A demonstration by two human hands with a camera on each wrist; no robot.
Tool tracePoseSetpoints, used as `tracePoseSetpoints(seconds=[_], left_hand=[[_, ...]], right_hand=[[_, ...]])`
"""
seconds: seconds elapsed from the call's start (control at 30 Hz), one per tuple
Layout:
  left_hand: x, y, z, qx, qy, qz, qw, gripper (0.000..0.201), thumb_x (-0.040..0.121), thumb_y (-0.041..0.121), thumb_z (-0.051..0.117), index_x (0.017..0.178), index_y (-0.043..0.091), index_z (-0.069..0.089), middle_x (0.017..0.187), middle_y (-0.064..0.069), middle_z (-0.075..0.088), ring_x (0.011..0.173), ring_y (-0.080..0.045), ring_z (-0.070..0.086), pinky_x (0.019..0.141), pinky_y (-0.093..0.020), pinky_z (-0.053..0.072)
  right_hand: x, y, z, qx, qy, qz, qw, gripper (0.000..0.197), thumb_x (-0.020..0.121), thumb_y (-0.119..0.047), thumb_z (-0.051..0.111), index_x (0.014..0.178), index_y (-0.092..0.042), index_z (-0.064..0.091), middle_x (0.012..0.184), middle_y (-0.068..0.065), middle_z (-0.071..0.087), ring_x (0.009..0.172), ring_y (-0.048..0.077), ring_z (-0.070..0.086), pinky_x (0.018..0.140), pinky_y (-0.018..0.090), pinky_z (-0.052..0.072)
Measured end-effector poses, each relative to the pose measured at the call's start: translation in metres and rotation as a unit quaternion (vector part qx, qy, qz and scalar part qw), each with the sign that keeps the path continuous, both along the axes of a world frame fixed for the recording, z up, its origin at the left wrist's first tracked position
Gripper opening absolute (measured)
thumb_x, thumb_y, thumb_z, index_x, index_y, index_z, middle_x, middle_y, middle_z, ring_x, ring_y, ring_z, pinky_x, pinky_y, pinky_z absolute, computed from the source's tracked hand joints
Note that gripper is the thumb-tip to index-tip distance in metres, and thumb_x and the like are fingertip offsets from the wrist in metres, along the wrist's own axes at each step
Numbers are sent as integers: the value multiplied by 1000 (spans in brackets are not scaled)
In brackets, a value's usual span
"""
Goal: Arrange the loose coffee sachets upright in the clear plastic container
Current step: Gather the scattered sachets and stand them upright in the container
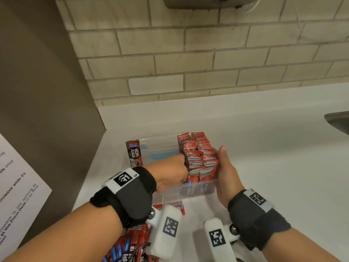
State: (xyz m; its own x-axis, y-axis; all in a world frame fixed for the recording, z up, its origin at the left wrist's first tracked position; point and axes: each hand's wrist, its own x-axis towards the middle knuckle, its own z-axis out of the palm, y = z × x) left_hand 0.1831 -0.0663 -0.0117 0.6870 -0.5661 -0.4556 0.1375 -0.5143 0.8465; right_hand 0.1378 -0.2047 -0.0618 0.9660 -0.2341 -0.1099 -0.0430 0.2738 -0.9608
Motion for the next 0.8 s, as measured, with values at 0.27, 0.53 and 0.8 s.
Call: tracePoseSetpoints(seconds=[0.27,0.53,0.8], left_hand=[[-1,3,3,18,-13,-8,1000,40,93,0,50,129,17,46,126,-8,59,117,-23,56,103,-35,44],[-1,-3,0,-37,5,21,999,85,87,-17,45,150,30,11,133,-5,53,119,-21,53,106,-43,42],[3,2,-3,-23,-13,59,998,85,89,-9,52,151,27,6,137,-9,50,123,-24,50,105,-45,43]], right_hand=[[0,-1,0,-19,-13,11,1000,48,96,-53,18,107,-31,59,93,-4,73,84,8,70,63,16,54],[1,0,2,-6,-17,30,999,58,95,-54,16,123,-24,56,108,4,71,96,15,69,72,22,55],[-1,-1,2,-24,-19,23,999,49,96,-52,16,109,-31,58,94,-6,74,87,8,70,63,16,54]])
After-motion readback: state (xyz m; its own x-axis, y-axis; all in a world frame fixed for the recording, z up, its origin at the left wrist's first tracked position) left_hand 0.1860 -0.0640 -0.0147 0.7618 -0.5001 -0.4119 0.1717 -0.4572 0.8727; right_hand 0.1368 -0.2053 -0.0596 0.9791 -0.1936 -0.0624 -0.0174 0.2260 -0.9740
